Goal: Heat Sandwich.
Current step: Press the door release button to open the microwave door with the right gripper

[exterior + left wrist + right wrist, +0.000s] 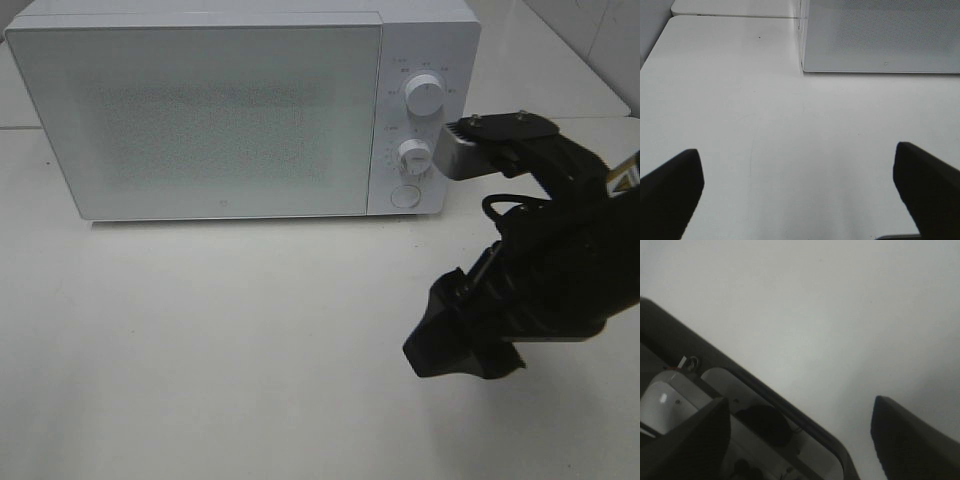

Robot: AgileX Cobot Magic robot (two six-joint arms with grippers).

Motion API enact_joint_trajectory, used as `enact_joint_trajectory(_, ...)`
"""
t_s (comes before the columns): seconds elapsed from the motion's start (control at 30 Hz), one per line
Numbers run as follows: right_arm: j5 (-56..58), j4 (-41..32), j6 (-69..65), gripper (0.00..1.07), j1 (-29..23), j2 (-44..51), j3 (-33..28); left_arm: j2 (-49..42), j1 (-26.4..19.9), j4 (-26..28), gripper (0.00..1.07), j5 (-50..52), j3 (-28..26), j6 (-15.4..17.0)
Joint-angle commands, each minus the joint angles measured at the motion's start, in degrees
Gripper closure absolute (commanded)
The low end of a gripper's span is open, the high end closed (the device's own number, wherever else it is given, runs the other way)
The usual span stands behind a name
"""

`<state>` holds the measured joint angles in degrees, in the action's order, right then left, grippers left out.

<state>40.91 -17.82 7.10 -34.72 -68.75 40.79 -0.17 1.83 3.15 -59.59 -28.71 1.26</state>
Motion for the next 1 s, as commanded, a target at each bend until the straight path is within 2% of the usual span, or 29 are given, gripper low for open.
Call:
enact_joint_trajectory(0.03,5.6,1.1,0.5,0.32,0.1,2.5,1.1,-1.5,-0.1,0.5,0.09,0.5,0.2,0.3)
enact_joint_trajectory(0.3,16.1,6.2,-0.6,0.32,0.1,13.2,1.7,-1.5,-0.1,0.5,0.09,0.5,0.2,0.3)
enact_joint_trajectory(0.43,17.4,8.6,-2.5,0.32,0.1,18.2,1.7,-1.5,-0.1,0.5,0.09,0.5,0.2,0.3)
enact_joint_trajectory(0.63,18.6,14.8,-5.3,0.32,0.1,32.8,1.4,-1.5,-0.1,0.5,0.09,0.5,0.2,0.3)
enact_joint_trajectory(0.7,18.6,15.6,-5.7,0.32,0.2,34.5,1.2,-1.5,-0.1,0.5,0.09,0.5,0.2,0.3)
enact_joint_trajectory(0.8,18.2,17.8,-7.1,0.32,0.1,41.7,-0.9,-1.5,-0.1,0.5,0.09,0.5,0.2,0.3)
enact_joint_trajectory(0.87,18.1,18.5,-7.6,0.32,0.5,43.3,-1.6,-1.5,-0.1,0.5,0.09,0.5,0.2,0.3)
enact_joint_trajectory(1.0,18.2,19.1,-8.7,0.32,4.2,48.5,-4.6,-1.5,-0.1,0.5,0.09,0.5,0.2,0.3)
